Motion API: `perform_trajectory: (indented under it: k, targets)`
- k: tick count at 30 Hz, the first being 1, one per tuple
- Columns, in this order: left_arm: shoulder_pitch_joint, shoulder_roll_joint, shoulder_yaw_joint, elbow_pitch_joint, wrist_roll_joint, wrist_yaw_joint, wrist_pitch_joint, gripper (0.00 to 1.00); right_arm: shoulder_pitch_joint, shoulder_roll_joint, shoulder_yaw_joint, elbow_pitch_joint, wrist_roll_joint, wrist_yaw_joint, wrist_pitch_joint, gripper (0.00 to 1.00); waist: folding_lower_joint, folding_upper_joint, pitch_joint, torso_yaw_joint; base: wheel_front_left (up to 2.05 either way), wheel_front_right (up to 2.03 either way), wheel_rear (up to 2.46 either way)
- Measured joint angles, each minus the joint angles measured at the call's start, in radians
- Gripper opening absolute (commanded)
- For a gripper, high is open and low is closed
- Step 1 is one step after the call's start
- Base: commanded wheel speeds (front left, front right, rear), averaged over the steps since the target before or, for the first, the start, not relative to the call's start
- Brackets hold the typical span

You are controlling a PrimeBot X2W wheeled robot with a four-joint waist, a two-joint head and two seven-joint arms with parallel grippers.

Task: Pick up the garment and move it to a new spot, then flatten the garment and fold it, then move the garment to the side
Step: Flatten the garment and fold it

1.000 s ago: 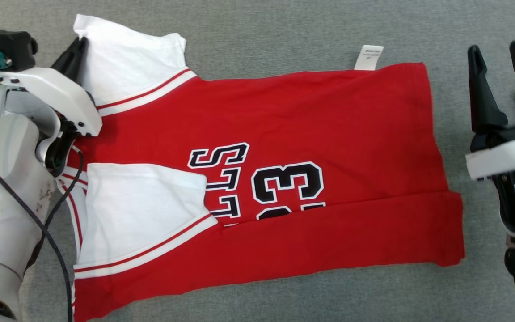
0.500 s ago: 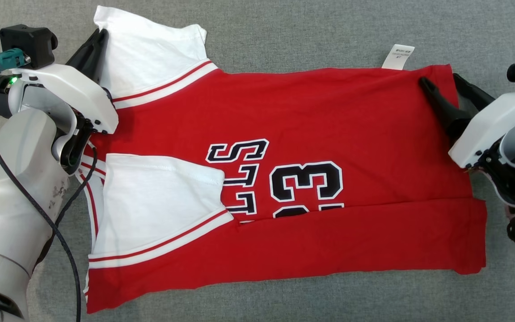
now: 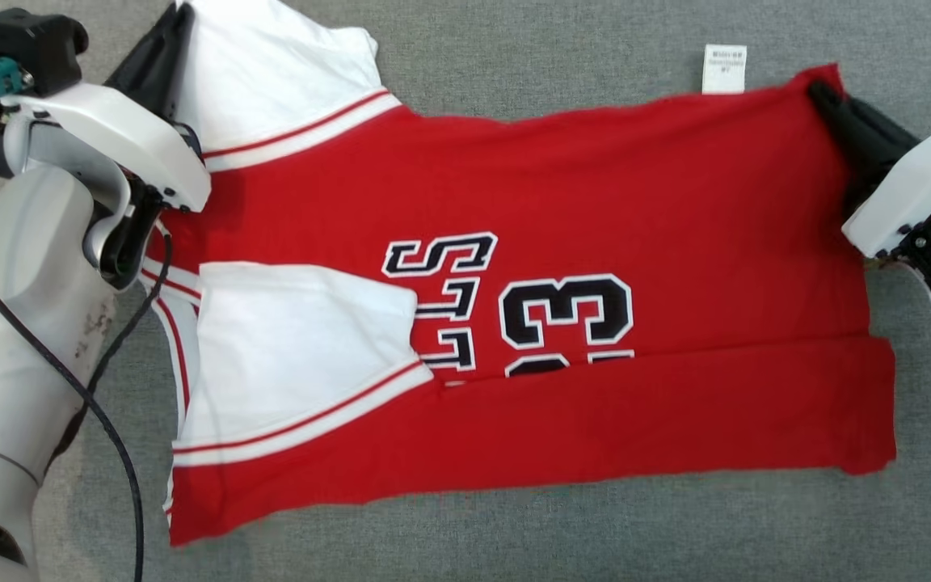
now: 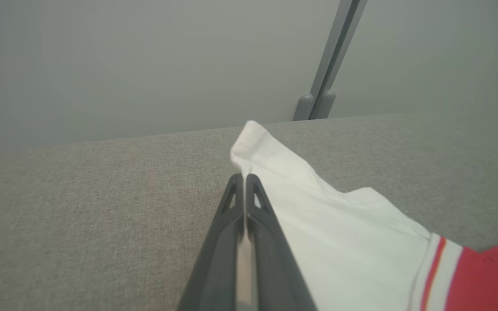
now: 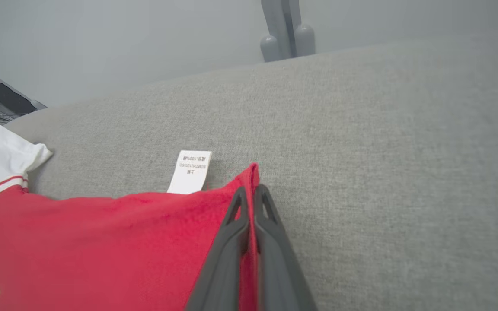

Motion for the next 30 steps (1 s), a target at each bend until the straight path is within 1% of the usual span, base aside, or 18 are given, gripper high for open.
perform_trajectory:
  k: [3,7,12,15,19,25,30]
  targets:
    - [-0.017,0.012,0.025,-0.036,0.008,0.0,-0.001,0.0,-0.007,-0.016,0.007,-0.029,0.0,0.0,-0.043,0.0,0.0,0.0,-0.006,0.005,0.0,0.0,0.0]
    - [-0.025,0.038,0.103,-0.126,0.057,0.001,-0.003,0.0,-0.018,-0.034,0.004,-0.063,0.015,0.0,-0.093,0.0,0.0001,0.0,-0.012,0.012,0.0,0.0,0.0]
    - [0.037,0.043,0.167,-0.233,0.121,0.008,-0.004,0.0,-0.001,-0.038,0.013,-0.065,0.024,0.0,-0.119,0.0,0.0,0.0,-0.018,0.014,0.0,0.0,0.0]
    - [0.092,0.059,0.211,-0.315,0.162,0.016,-0.004,0.0,0.021,-0.039,0.021,-0.081,0.028,0.0,-0.136,0.0,0.0,0.0,-0.023,0.013,0.0,0.0,0.0]
    - [0.213,0.072,0.266,-0.425,0.19,0.04,-0.004,0.0,0.074,-0.044,0.034,-0.131,0.036,0.0,-0.161,0.0,0.0,0.0,-0.035,0.013,0.0,0.0,0.0]
    - [0.419,0.087,0.349,-0.636,0.206,0.079,-0.004,0.0,0.194,-0.065,0.035,-0.22,0.044,0.0,-0.182,0.0,0.0,0.0,-0.048,0.019,0.0,0.0,0.0]
    - [0.579,0.108,0.383,-0.763,0.205,0.114,-0.004,0.0,0.274,-0.065,0.04,-0.27,0.03,0.0,-0.207,0.0,0.0,0.0,-0.053,0.015,0.0,0.0,0.0]
